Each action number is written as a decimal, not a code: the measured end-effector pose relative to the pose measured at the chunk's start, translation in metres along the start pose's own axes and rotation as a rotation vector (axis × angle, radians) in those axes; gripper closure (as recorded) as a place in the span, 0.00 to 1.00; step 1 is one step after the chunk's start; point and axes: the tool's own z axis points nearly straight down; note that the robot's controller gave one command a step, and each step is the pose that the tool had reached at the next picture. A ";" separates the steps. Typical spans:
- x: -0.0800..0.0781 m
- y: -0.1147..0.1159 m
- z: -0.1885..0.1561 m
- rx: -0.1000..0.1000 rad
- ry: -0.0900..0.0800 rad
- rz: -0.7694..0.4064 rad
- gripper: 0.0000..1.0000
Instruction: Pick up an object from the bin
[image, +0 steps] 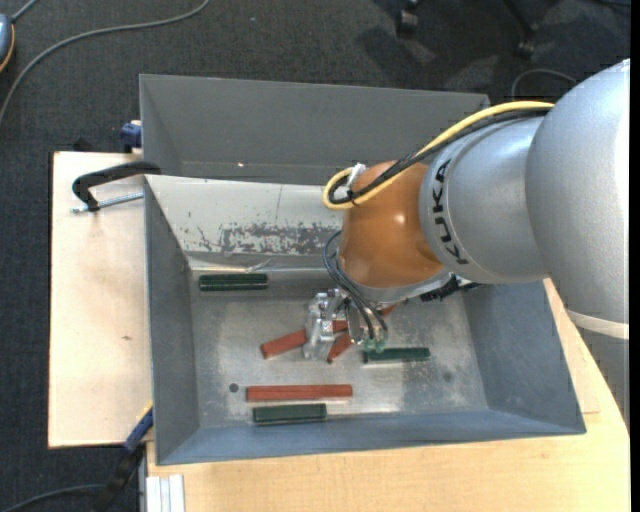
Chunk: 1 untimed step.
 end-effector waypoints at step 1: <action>0.000 0.000 0.000 0.000 0.001 0.000 0.00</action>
Offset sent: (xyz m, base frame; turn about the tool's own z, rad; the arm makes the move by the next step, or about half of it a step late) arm 0.0000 0.0000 0.0000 0.0000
